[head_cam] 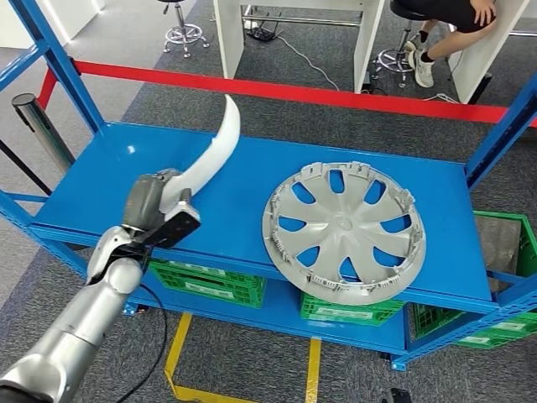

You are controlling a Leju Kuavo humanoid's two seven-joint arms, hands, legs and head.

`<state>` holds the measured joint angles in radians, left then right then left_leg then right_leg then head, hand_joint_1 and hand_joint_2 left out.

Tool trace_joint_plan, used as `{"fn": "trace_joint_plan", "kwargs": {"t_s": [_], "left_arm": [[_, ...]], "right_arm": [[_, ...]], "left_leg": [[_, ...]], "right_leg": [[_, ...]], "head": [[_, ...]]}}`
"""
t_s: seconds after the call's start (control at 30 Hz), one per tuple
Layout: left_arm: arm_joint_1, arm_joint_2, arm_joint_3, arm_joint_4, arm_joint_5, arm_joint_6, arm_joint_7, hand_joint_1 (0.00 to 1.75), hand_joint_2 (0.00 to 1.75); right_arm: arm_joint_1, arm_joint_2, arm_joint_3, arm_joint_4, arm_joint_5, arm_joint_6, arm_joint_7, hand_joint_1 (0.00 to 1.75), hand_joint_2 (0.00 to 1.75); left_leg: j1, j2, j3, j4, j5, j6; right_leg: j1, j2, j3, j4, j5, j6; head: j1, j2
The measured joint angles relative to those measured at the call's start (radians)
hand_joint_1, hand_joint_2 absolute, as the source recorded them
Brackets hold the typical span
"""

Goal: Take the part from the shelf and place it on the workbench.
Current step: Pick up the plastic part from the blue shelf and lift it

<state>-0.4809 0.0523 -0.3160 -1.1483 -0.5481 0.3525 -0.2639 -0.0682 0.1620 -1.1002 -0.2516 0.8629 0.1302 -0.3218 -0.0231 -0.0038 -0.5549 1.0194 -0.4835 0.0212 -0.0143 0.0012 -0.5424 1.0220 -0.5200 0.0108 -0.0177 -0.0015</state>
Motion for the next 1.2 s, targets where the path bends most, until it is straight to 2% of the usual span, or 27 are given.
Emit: {"fn": "trace_joint_plan", "kwargs": {"t_s": [0.13,0.27,0.47,1.03,1.2], "left_arm": [[0.062,-0.036,0.088,-0.156,0.203,0.068,-0.134,1.75,1.75],[0.09,-0.056,0.138,-0.257,0.275,0.072,-0.172,1.75,1.75],[0.109,-0.075,0.168,-0.324,0.342,0.09,-0.231,1.75,1.75],[0.117,-0.077,0.171,-0.344,0.33,0.077,-0.228,1.75,1.75],[0.121,-0.077,0.171,-0.343,0.343,0.048,-0.221,1.75,1.75]], "right_arm": [[-0.007,0.001,0.012,0.001,0.003,-0.024,-0.011,0.0,0.0],[-0.016,0.002,0.025,0.003,0.004,-0.029,-0.012,0.0,0.0],[-0.021,0.002,0.036,0.004,0.003,-0.034,-0.009,0.0,0.0],[-0.036,0.01,0.054,0.004,-0.018,-0.037,0.005,0.0,0.0],[-0.035,0.01,0.055,0.004,-0.022,-0.037,0.006,0.0,0.0]], "left_leg": [[0.0,0.0,0.0,0.0,0.0,0.0],[0.0,0.0,0.0,0.0,0.0,0.0],[0.0,0.0,0.0,0.0,0.001,0.001],[0.0,0.0,0.0,0.0,0.001,0.001],[0.0,0.0,0.0,0.0,0.001,0.001]], "right_leg": [[0.0,0.0,0.0,0.0,0.0,0.0],[0.0,-0.001,0.0,0.0,0.0,0.0],[0.0,-0.001,0.0,0.0,0.001,0.0],[0.0,-0.001,0.0,0.0,0.001,0.0],[0.0,-0.001,0.0,0.0,0.001,0.0]], "head": [[0.0,0.0],[0.0,0.0],[0.0,0.0],[0.0,0.0],[0.0,0.0]]}}
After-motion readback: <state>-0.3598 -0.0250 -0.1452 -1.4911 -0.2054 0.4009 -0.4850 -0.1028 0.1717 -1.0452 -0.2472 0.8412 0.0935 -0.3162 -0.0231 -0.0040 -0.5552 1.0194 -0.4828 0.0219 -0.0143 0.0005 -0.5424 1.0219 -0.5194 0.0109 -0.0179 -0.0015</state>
